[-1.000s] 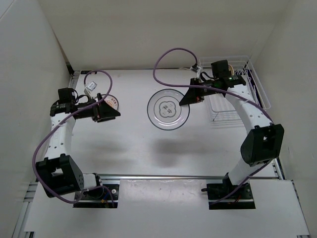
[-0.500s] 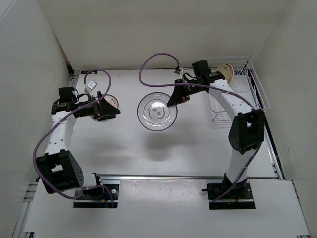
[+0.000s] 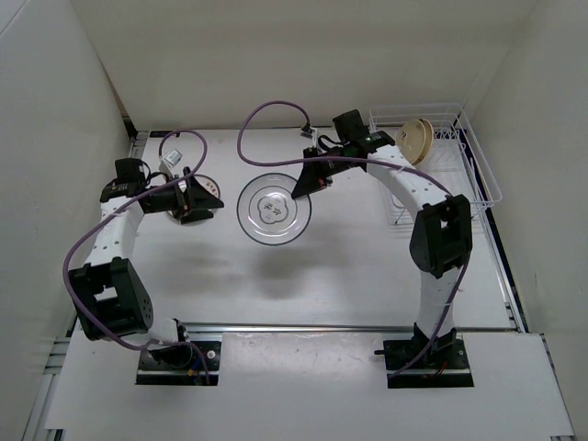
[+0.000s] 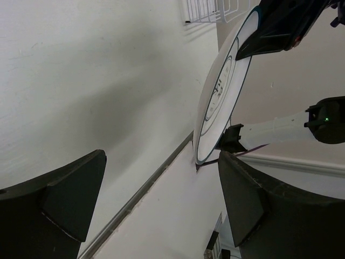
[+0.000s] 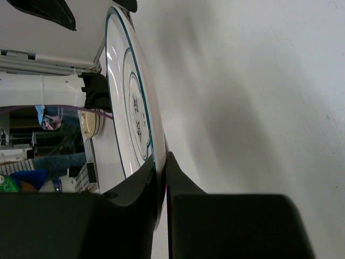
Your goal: Unload the plates from the dish rack
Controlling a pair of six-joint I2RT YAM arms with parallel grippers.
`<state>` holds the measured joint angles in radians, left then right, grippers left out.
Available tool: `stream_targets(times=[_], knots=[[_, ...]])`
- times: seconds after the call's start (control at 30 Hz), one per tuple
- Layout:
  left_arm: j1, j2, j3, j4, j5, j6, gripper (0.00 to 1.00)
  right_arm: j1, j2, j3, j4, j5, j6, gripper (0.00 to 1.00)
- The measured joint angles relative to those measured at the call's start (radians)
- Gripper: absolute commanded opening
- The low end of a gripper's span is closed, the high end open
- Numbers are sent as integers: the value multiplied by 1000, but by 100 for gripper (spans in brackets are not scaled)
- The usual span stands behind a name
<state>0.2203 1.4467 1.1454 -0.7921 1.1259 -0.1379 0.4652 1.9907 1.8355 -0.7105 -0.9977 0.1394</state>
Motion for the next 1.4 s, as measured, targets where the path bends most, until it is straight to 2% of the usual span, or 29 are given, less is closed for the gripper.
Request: stream_targets(times=[0.67, 0.83, 0.9, 0.97, 1.0, 1.03, 1.07, 1.23, 1.27, 1.33, 1.37, 1.4], knots=[[-100, 7, 0, 11, -103, -2, 91, 74, 132, 108, 42, -25, 61, 0], [-136, 35, 2, 11, -122, -2, 75, 74, 148, 120, 60, -36, 80, 0], [-151, 47, 2, 10, -138, -1, 62, 74, 156, 129, 64, -44, 90, 0], [-170, 55, 5, 6, -144, 2, 42, 75, 162, 132, 73, -48, 96, 0], [-177, 58, 9, 3, -144, 2, 21, 76, 163, 132, 76, -48, 97, 0], [-183, 61, 17, -1, -142, 1, 14, 78, 165, 132, 80, -44, 98, 0], [-189, 63, 26, -6, -137, 2, 10, 79, 168, 132, 84, -30, 91, 0], [-189, 64, 43, -16, -113, 14, 10, 73, 178, 134, 103, -46, 93, 0], [-188, 64, 43, -16, -110, 17, 10, 73, 178, 134, 106, -48, 92, 9], [-187, 64, 44, -18, -106, 24, 10, 73, 178, 134, 104, -48, 95, 35], [-187, 64, 44, -17, -106, 27, 10, 74, 178, 135, 99, -45, 97, 62], [-188, 63, 44, -16, -110, 30, 10, 76, 178, 138, 89, -39, 95, 72]])
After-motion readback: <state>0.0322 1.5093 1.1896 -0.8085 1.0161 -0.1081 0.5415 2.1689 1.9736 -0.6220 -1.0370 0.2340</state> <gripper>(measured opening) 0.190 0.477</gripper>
